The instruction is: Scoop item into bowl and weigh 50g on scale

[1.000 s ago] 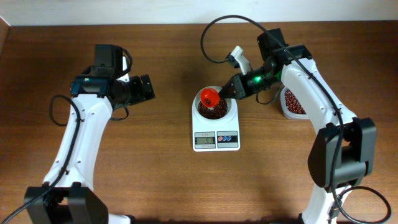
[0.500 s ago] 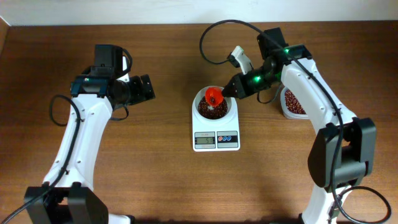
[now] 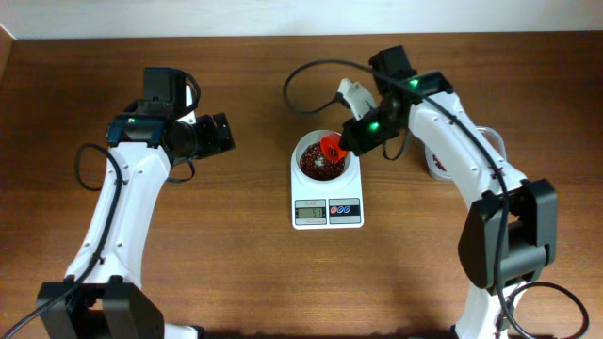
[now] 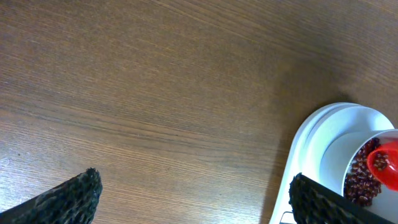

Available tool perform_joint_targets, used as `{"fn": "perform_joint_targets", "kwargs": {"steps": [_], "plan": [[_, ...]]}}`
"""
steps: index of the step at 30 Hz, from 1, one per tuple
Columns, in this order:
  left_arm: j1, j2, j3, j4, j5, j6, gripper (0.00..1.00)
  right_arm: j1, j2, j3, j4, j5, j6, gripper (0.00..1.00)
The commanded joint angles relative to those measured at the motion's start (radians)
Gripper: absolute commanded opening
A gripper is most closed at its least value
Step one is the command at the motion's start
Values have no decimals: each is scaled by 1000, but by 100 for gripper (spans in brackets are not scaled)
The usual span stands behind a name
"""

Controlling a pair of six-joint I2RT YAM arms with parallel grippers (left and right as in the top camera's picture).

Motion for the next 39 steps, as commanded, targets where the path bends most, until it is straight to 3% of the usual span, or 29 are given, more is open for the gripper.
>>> {"fn": "perform_joint_targets", "kwargs": {"steps": [1,11,26,32,39], "plan": [[-3,9,5,2,7,4,99,37,0,3,4,97,-3,4],[-3,9,5,2,7,4,99,93,0,3,2,194,-3,4],[-3,9,5,2,7,4,99,100,0,3,-55,188,-61,4],[-3,9,5,2,7,4,99,99,0,3,-70,58,-64,4],[-3,10,5,2,7,4,99,99,0,3,-90,39,-64,4]]}}
